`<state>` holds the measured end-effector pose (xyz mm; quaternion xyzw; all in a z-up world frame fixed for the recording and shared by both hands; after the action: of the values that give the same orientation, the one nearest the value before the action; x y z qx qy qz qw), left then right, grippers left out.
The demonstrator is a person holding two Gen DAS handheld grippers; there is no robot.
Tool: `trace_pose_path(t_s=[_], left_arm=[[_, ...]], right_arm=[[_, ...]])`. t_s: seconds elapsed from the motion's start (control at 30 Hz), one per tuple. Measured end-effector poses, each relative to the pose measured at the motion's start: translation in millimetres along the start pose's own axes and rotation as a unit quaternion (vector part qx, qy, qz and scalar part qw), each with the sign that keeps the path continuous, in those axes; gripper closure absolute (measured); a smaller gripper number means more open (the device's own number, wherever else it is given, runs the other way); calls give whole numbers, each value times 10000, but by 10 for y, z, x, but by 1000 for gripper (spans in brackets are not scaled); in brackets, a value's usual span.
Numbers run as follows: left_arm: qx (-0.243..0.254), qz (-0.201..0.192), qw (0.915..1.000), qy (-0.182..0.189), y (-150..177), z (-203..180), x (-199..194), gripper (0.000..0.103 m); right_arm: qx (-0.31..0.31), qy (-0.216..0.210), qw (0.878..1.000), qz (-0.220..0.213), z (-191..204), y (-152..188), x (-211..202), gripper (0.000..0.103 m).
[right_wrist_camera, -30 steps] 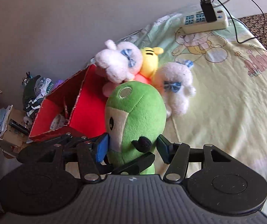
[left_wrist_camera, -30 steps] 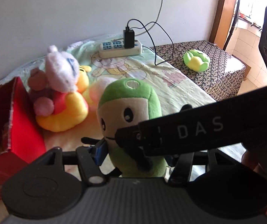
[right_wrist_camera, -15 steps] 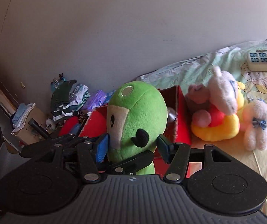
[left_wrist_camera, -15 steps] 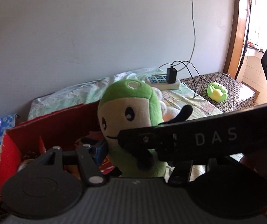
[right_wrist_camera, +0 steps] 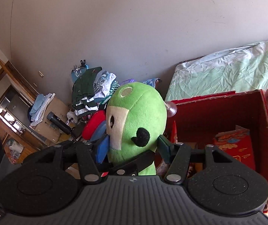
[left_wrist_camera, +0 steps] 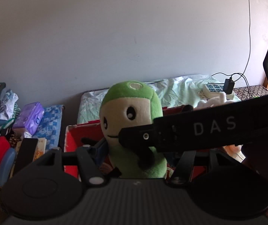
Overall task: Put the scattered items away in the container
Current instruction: 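Carry the green plush with both grippers over the red cardboard box and lower it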
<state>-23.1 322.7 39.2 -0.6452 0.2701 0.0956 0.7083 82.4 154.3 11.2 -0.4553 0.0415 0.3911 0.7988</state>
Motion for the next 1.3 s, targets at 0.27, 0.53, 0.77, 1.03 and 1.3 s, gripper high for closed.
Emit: trace_pose_path(t_s=[0.27,0.53,0.77,1.03,1.3], left_arm=[[-97,381,9990,-206,68,382,315,41],[-325,920,9947,-326,309,528,590,41],[-493,1135,9914,-433,458,608,690,39],[-499,1061,9912,-615,478,589,650,38],[-648,687,9929,-729,401,575,323,43]], right_arm=[[412,38,9985,346,-73,36,473,44],[1128,222,9892,905,-313,198,866,44],[1251,250,9860,1078,-379,305,997,44],[1172,159,9864,1141,-413,295,1034,40],[1390,-109,9841,1097,-492,216,966,29]])
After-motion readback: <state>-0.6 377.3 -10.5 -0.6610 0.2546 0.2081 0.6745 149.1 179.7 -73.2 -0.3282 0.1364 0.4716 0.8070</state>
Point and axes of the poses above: each gripper's, at about its wrist camera, not at the fingertips, and x roughly the way its jaws point, z to its left, y to its underside, the point moved 2 cm from there along x, roughly the way its jaws point, and after that the axes turned 6 degrees about -z, right-handed, at the moved point
